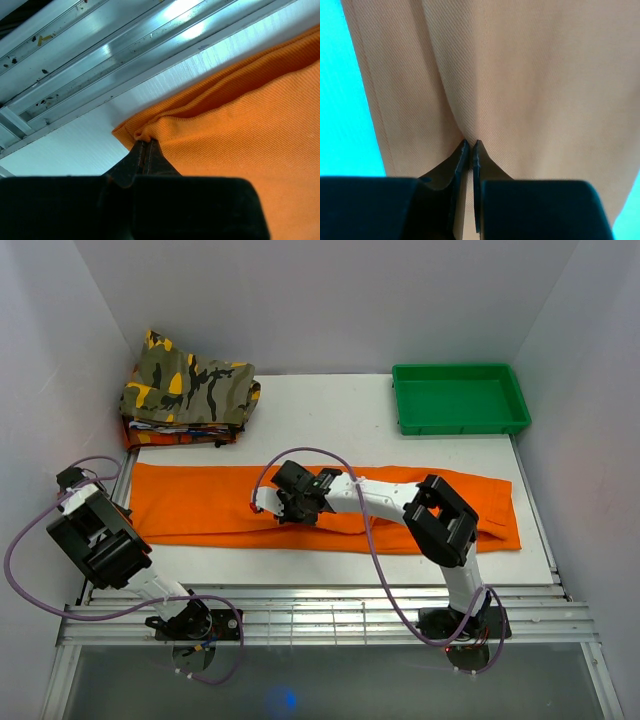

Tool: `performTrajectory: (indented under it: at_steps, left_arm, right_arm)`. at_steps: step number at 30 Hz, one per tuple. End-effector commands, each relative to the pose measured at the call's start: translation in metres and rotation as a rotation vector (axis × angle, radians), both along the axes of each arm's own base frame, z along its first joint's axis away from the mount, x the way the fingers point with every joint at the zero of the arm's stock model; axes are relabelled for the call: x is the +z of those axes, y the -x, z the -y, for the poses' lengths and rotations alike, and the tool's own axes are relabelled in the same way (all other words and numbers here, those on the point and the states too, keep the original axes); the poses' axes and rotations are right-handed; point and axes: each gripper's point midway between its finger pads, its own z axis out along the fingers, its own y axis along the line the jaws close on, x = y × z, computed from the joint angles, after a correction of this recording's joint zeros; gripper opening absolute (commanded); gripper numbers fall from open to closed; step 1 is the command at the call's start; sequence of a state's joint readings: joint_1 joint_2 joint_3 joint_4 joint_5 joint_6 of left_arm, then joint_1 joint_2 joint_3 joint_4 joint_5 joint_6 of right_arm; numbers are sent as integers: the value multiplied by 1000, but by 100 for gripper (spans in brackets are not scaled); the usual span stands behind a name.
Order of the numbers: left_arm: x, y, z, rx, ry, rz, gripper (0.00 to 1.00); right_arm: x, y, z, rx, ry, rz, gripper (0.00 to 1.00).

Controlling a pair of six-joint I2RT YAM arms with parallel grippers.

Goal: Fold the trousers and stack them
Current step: Fold the trousers

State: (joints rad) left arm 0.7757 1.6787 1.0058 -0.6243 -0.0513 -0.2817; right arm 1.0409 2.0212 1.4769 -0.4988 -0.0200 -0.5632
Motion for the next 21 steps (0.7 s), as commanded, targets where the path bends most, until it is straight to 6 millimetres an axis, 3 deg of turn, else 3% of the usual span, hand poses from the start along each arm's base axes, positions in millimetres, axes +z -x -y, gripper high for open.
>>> performTrajectory:
  at_steps: [1, 7, 12, 16, 21]
  left_arm:
    - [-44, 26, 14, 15, 67, -130, 0]
    - [-44, 26, 14, 19, 65, -130, 0]
    - [-44, 26, 14, 17, 67, -130, 0]
    - [-44, 27, 14, 21, 68, -131, 0]
    - [-44, 27, 14, 26, 64, -135, 0]
  right_arm:
    - [53, -17, 4, -17, -36, 104, 8]
    - [88, -17, 4, 1, -46, 114, 8]
    - [95, 7, 8, 31, -20, -1, 8]
    - [72, 39, 20, 53, 35, -141, 8]
    - [35, 63, 35, 66, 93, -230, 8]
